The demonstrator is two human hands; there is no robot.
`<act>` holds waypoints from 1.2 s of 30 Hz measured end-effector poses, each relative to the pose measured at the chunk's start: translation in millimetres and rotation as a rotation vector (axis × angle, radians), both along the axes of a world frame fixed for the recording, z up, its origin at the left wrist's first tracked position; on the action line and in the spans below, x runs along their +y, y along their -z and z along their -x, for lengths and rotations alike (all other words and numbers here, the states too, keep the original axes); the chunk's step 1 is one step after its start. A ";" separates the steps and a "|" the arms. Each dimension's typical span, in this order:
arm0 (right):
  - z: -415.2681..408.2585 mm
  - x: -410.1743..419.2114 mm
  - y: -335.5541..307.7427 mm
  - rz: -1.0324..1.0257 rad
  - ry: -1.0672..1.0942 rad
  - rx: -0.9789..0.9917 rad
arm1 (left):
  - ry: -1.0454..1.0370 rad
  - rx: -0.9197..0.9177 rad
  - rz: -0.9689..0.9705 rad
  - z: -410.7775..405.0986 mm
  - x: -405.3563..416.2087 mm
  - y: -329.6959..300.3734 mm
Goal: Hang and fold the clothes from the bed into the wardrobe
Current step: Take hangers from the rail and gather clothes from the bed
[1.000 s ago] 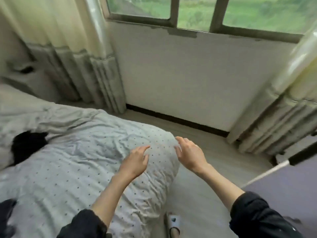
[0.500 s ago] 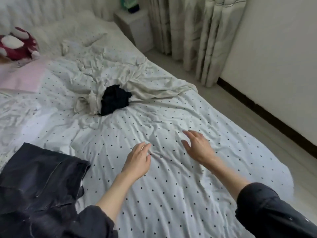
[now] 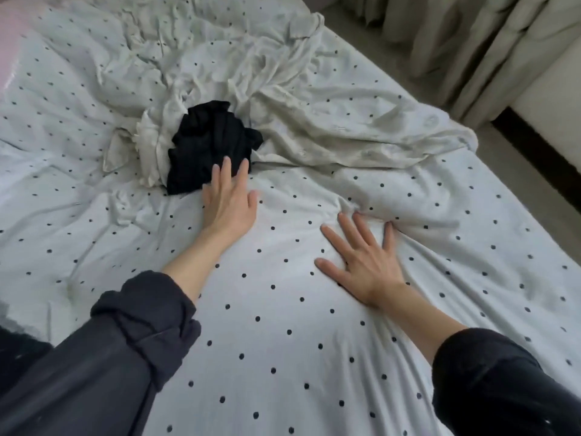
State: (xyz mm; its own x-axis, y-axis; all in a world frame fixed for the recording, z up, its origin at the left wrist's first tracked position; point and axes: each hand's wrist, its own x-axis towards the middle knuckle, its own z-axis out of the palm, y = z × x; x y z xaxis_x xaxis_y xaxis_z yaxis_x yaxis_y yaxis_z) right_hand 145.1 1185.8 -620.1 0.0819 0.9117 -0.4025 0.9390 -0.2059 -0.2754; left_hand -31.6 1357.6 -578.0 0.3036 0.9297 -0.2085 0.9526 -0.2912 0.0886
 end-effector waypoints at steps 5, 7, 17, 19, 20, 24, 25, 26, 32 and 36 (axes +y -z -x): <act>1.7 5.6 18.2 -0.012 0.008 0.033 | -0.290 -0.137 -0.055 -17.3 73.4 20.9; 1.7 5.8 22.5 -0.024 0.019 0.062 | -0.323 -0.114 -0.096 -18.7 82.2 28.5; -0.7 7.8 15.1 0.010 -0.003 0.067 | -0.288 -0.346 -0.124 0.3 4.9 6.6; -2.4 12.4 11.6 0.035 -0.008 0.083 | -0.264 -0.385 -0.123 1.2 -11.1 -9.4; -2.9 11.3 6.0 0.054 -0.010 0.093 | -0.246 -0.392 -0.113 2.2 -26.8 -18.3; -4.4 -7.0 -24.6 0.085 0.057 0.203 | -0.252 -0.364 -0.021 15.2 -104.9 -44.5; -4.0 -13.5 -28.0 0.078 0.091 0.246 | -0.245 -0.353 -0.001 19.5 -121.2 -46.1; -2.3 -25.7 -40.6 0.069 0.130 0.288 | -0.229 -0.346 0.015 24.0 -139.9 -56.4; 28.6 -91.5 -115.9 -0.021 0.479 0.699 | 0.035 -0.373 0.178 43.0 -226.0 -105.6; 53.2 -122.1 -148.6 -0.004 0.617 0.822 | 0.451 -0.260 0.366 43.2 -300.1 -127.8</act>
State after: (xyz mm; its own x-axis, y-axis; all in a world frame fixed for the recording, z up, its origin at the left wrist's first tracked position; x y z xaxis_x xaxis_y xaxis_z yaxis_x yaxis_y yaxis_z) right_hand 91.9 1063.7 -471.6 0.2370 0.8060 -0.5424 0.1913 -0.5861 -0.7873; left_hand -74.8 1057.5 -450.2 0.7322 0.5808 -0.3556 0.6772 -0.5659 0.4702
